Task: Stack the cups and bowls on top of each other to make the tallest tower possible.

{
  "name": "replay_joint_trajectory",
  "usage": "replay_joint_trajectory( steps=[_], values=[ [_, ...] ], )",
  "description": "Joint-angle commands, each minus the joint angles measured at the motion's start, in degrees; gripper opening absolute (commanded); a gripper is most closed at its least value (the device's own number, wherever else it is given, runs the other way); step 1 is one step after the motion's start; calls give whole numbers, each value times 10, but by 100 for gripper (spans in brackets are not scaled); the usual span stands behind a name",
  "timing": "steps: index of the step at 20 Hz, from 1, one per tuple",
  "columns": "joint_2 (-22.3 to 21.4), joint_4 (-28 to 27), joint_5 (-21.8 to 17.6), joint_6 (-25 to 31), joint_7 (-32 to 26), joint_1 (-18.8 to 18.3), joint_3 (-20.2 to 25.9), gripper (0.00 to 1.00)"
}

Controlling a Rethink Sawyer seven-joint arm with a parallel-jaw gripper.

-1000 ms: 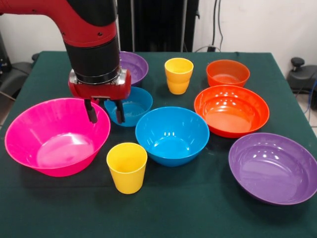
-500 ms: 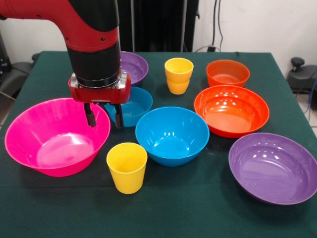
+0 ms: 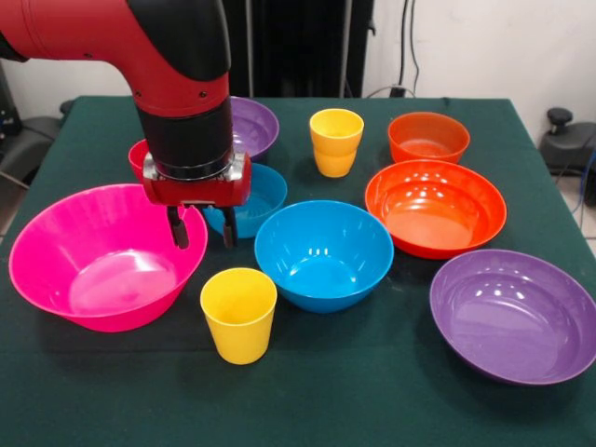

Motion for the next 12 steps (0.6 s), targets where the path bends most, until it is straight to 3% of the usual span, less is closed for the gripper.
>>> replay_joint_trajectory(
  steps=[1, 2, 3, 12],
  values=[
    [14, 33, -43, -37, -67, -2, 9, 100],
    [14, 33, -43, -37, -70, -3, 11, 100],
    [14, 32, -43, -34, -74, -4, 13, 0],
    [8, 44, -49, -59, -68, -5, 14, 0]
  ],
)
